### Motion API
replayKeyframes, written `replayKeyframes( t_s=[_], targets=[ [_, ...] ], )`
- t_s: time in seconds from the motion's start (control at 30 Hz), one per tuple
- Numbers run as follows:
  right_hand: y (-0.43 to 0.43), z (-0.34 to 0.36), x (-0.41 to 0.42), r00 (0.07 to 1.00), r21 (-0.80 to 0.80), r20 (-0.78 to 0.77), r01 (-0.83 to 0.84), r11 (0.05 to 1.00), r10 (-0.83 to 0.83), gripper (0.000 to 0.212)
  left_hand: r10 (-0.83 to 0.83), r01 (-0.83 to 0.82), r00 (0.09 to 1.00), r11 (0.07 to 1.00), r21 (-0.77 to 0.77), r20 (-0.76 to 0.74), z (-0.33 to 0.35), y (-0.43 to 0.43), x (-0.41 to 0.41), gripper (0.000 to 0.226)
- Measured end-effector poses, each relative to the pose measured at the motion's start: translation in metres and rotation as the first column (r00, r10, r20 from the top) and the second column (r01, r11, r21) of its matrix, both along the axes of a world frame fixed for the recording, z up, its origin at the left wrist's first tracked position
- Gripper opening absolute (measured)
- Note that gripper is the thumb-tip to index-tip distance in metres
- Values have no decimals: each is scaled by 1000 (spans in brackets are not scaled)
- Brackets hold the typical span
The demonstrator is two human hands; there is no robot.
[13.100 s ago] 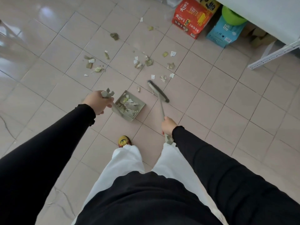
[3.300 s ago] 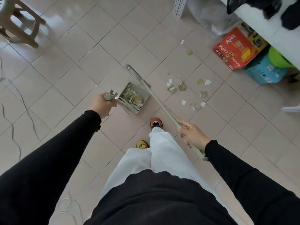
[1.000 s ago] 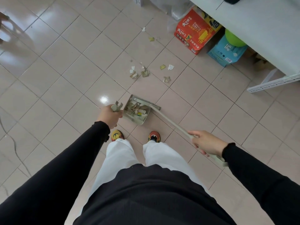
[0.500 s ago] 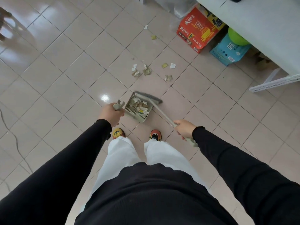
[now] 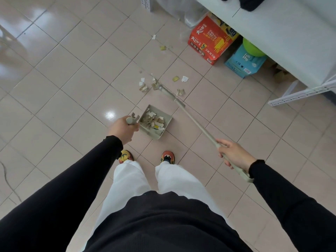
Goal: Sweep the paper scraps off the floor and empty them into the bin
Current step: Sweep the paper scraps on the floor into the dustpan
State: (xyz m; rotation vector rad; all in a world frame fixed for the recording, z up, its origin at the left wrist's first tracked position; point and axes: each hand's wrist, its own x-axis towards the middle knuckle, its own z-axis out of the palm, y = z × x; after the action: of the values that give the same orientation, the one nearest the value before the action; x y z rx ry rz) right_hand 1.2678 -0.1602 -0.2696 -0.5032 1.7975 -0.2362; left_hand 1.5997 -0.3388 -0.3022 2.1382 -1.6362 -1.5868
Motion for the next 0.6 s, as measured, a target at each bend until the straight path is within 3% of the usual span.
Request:
replayKeyframes(
  t_s=[0.27, 0.47, 0.6],
  targets=[
    [-110, -48, -66, 988, -77, -118, 91, 993, -99, 53, -66, 67, 998, 997, -25, 17, -2, -31, -64, 13],
    [-192, -85, -84, 989, 11, -147, -23, 1000, 25, 44, -85, 85, 996, 996, -9, 27, -5, -51, -101, 12],
    [-176, -87, -70, 974, 121, -130, -169, 978, 185, 46, -75, 75, 997, 997, 4, 34, -3, -59, -110, 10]
  ],
)
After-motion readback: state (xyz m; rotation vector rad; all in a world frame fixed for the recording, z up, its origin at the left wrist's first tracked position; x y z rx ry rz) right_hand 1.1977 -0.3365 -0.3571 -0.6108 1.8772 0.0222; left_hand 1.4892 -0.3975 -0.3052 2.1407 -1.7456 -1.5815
